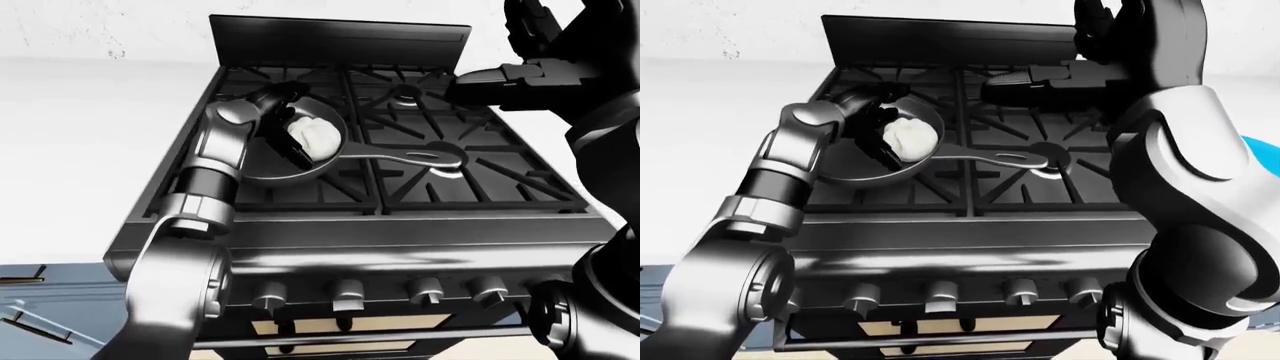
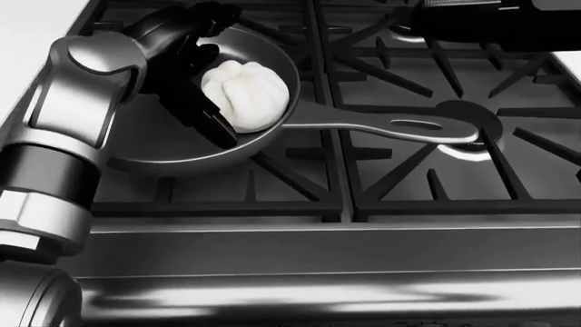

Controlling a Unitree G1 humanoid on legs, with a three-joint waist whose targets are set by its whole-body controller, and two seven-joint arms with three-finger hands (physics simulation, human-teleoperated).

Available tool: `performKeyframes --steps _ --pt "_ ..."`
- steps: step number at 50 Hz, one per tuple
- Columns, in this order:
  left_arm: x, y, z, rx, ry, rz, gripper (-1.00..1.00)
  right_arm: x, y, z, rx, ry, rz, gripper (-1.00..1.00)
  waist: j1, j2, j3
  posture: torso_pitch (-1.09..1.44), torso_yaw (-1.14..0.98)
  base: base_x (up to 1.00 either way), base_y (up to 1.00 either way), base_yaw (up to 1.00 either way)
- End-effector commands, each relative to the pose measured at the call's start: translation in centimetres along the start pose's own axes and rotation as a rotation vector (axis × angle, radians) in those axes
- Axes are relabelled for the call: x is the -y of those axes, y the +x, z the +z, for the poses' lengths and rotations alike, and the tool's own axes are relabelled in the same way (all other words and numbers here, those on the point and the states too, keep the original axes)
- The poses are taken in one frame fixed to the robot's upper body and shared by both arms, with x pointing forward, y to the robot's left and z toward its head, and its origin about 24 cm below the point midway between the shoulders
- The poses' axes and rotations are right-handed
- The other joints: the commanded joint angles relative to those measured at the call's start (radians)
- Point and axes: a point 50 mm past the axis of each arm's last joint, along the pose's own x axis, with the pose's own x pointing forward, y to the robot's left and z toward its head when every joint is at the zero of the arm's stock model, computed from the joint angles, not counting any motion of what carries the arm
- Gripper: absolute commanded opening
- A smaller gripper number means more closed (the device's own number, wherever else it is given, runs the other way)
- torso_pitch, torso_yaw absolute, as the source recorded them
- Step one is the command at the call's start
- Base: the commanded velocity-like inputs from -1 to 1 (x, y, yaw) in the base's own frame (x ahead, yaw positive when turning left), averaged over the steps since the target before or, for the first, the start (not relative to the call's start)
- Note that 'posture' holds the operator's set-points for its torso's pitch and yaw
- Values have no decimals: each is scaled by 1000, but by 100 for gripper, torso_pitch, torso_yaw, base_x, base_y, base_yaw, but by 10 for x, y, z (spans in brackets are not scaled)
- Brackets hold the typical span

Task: Pick the dumpling from the pan and place it on the plate.

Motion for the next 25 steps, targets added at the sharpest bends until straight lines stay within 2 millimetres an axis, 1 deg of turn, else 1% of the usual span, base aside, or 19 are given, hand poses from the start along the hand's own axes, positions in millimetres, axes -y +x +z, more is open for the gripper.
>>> performKeyframes --steps 1,3,4,5,15,21,22,25 --pt "-10 -7 25 84 42 45 97 2 -1 13 72 6 -12 100 1 -1 -29 0 0 0 0 0" --pt "-11 -7 25 87 41 49 95 1 -1 14 72 6 -11 100 0 -1 -29 0 0 0 0 0" --pt "-11 -7 25 88 41 50 91 1 -1 14 71 5 -12 100 0 -1 -29 0 0 0 0 0" --pt "-11 -8 27 90 44 52 73 1 -1 14 72 5 -11 100 0 -1 -29 0 0 0 0 0" --pt "-10 -7 27 93 44 51 71 2 -2 14 73 5 -12 100 1 -1 -30 0 0 0 0 0" --pt "-8 -7 22 89 49 50 69 2 -2 14 74 5 -11 100 1 0 -31 0 0 0 0 0" --pt "-8 -7 23 90 51 50 63 2 -2 14 73 5 -11 100 1 0 -31 0 0 0 0 0" --pt "-7 -7 23 92 59 49 65 2 -1 13 71 4 -10 100 1 0 -31 0 0 0 0 0"
